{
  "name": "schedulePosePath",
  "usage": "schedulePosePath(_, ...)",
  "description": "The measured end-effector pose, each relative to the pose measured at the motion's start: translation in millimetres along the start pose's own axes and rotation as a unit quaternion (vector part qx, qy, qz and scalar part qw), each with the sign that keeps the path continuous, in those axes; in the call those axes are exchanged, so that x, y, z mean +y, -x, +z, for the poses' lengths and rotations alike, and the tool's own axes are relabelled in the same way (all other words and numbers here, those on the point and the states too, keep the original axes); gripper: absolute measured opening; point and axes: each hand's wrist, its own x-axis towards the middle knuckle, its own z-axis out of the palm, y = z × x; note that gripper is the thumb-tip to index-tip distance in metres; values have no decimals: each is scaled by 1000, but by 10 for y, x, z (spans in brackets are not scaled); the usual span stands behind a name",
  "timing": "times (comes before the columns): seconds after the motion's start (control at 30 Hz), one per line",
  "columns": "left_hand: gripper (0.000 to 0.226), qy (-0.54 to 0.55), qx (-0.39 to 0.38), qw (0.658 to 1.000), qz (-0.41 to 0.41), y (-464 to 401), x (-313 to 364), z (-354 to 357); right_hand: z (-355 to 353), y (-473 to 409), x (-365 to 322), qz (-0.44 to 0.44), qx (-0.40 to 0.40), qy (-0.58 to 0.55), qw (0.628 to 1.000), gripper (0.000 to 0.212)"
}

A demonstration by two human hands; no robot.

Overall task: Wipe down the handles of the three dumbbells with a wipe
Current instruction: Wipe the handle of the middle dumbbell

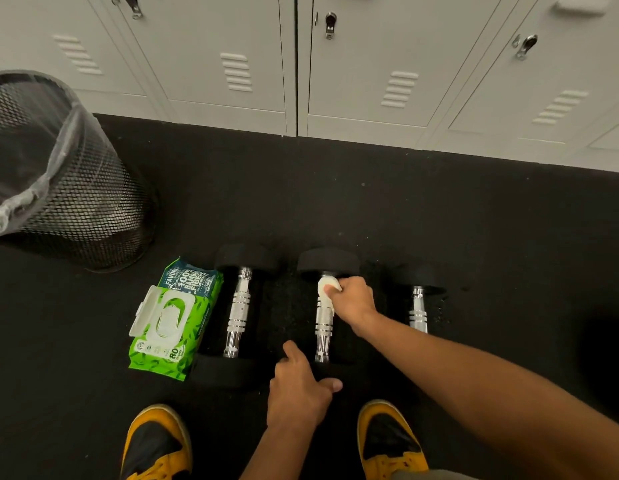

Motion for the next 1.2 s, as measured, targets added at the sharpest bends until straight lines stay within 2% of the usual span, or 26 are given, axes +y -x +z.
schedulePosePath(0.13,83,5,-3,1000,3,0,-11,-16,71,-85,71,57,-5,-90,994,26)
schedulePosePath(0.33,88,5,-2,1000,-3,-16,-3,13,113,-89,216,76,-48,-153,984,31)
schedulePosePath(0.6,89,-7,2,1000,-5,-27,-10,28,143,244,429,56,-52,-109,991,26)
schedulePosePath(1.07,89,-11,1,1000,-3,-7,-7,-2,5,587,505,33,-115,14,993,23)
schedulePosePath(1.13,91,-7,0,1000,-4,-2,-2,-1,-11,611,490,38,-106,2,994,21)
schedulePosePath(1.2,90,-7,2,1000,-7,0,1,-2,-28,639,478,28,-60,-13,998,19)
